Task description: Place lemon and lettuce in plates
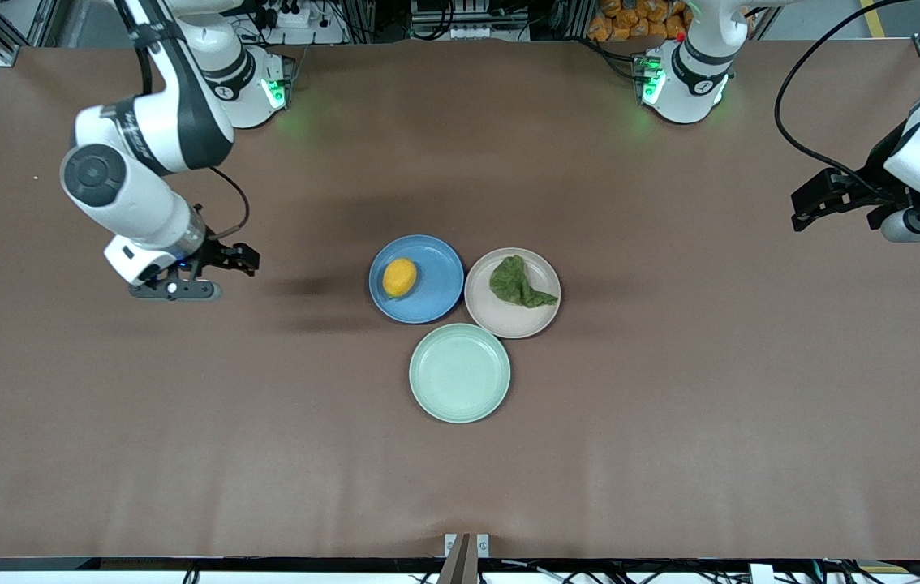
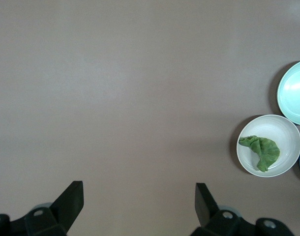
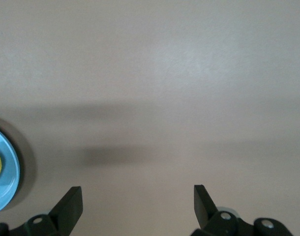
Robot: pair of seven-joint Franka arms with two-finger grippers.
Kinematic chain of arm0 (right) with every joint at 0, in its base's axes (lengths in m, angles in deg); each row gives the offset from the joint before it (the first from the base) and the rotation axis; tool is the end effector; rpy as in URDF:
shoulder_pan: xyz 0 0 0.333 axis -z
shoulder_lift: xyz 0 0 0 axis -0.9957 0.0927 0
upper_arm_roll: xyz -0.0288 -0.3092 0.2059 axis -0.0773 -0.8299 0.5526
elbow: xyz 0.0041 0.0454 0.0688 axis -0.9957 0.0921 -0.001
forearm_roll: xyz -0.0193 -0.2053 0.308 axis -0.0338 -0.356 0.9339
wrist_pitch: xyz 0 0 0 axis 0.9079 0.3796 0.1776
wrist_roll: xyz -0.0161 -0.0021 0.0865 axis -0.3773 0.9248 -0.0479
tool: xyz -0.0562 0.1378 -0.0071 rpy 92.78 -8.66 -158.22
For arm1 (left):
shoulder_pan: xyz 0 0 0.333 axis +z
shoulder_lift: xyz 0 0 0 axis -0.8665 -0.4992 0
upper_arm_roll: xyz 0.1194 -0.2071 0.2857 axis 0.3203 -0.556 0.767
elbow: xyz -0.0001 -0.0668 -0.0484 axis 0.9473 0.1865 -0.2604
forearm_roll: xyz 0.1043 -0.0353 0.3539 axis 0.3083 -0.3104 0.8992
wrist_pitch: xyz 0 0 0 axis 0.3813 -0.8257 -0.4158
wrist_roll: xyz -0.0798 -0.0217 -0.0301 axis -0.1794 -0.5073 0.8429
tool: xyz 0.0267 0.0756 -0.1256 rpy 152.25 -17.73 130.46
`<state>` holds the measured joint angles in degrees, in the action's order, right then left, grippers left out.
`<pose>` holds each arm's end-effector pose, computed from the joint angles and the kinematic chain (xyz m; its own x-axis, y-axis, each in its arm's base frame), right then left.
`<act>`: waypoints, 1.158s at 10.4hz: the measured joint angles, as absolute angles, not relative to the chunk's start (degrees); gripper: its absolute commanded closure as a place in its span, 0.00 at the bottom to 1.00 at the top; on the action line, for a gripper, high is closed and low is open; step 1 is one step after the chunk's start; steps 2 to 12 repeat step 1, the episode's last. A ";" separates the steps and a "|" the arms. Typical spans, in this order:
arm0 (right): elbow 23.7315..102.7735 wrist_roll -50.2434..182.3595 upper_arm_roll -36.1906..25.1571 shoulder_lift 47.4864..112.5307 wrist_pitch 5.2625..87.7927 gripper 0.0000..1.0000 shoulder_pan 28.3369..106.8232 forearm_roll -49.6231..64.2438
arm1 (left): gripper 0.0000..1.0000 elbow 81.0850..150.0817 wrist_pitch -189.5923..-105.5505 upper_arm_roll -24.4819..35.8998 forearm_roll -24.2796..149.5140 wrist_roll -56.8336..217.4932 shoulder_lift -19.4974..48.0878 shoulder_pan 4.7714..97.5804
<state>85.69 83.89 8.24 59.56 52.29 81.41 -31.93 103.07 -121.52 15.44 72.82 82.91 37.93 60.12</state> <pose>0.5172 0.1019 0.4118 0.9988 -0.0005 -0.0481 0.0012 -0.9993 0.0370 0.5427 -0.0754 0.6452 0.9993 0.0104 0.0345 0.0108 -0.9999 -0.0108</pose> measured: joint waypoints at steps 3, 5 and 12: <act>84.09 83.08 8.10 59.05 50.29 0.00 82.14 -31.94 | 0.00 103.07 -121.52 15.44 72.83 82.91 37.93 60.12; 84.09 83.08 8.10 59.05 50.29 0.00 82.14 -31.94 | 0.00 103.07 -121.52 15.44 72.83 82.91 37.93 60.12; 84.09 83.08 8.10 59.05 50.29 0.00 82.14 -31.94 | 0.00 103.07 -121.52 15.44 72.83 82.91 37.93 60.12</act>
